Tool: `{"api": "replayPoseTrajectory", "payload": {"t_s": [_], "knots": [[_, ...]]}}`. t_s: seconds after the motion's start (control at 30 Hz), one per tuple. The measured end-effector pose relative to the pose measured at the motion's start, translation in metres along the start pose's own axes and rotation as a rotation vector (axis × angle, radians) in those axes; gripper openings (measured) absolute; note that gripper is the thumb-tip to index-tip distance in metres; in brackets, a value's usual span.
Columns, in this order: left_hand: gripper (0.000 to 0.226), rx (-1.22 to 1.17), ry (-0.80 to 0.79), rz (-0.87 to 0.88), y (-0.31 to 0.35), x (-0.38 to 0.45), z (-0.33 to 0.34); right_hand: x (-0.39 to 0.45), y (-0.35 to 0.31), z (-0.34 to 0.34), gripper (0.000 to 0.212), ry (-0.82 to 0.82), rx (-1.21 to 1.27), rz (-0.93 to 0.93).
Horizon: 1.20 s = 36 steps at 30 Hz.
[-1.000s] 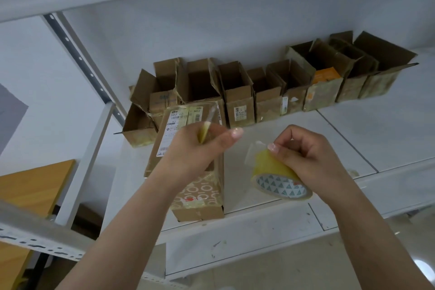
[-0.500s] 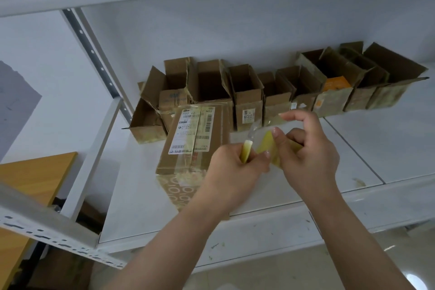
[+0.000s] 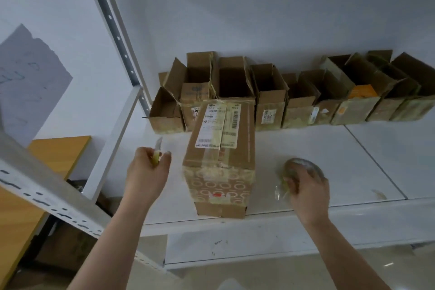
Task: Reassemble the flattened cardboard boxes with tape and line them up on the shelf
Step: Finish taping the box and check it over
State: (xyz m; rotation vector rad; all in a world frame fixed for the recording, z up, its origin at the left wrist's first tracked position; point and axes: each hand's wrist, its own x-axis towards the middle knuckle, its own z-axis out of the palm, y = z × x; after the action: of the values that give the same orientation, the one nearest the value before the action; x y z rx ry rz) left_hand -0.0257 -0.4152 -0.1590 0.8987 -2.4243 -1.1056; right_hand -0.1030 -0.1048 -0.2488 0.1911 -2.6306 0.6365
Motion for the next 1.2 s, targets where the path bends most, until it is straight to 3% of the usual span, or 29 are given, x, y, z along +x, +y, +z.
{"api": "replayPoseTrajectory", "payload": {"t_s": [0.17, 0.27, 0.33, 0.4, 0.5, 0.6, 0.73, 0.83, 1.07, 1.13, 1.2], "knots": [[0.029, 0.268, -0.188, -0.112, -0.077, -0.009, 0.028, 0.002, -0.004, 0.000, 0.034, -0.188, 0.041, 0.116], [0.040, 0.272, -0.181, -0.115, -0.085, -0.019, 0.035, 0.013, -0.021, -0.023, 0.034, -0.100, 0.154, 0.115], [0.045, 0.113, -0.112, -0.052, -0.068, -0.019, 0.027, 0.018, -0.042, -0.044, 0.036, -0.031, 0.302, 0.074], [0.041, -0.208, -0.086, 0.062, -0.039, -0.017, 0.012, 0.020, -0.067, -0.066, 0.043, -0.036, 0.490, 0.047], [0.042, -0.581, -0.273, 0.283, 0.008, -0.024, -0.009, 0.019, -0.105, -0.088, 0.057, -0.165, 0.631, -0.003], [0.059, -0.614, -0.506, 0.399, 0.033, -0.037, -0.007, 0.013, -0.130, -0.090, 0.073, -0.356, 0.547, -0.053], [0.051, -0.566, -0.432, 0.404, 0.034, -0.043, 0.004, 0.004, -0.136, -0.081, 0.081, -0.321, 0.485, -0.119], [0.053, -0.595, -0.487, 0.429, 0.026, -0.038, 0.005, 0.003, -0.130, -0.078, 0.082, -0.292, 0.489, -0.167], [0.056, -0.501, -0.423, 0.563, 0.017, -0.034, 0.010, -0.001, -0.124, -0.068, 0.074, -0.152, 0.439, -0.238], [0.059, -0.458, -0.391, 0.610, 0.016, -0.034, 0.011, -0.003, -0.124, -0.066, 0.073, -0.138, 0.441, -0.234], [0.072, -0.497, -0.458, 0.602, 0.015, -0.033, 0.008, -0.003, -0.122, -0.068, 0.071, -0.158, 0.476, -0.219]]}}
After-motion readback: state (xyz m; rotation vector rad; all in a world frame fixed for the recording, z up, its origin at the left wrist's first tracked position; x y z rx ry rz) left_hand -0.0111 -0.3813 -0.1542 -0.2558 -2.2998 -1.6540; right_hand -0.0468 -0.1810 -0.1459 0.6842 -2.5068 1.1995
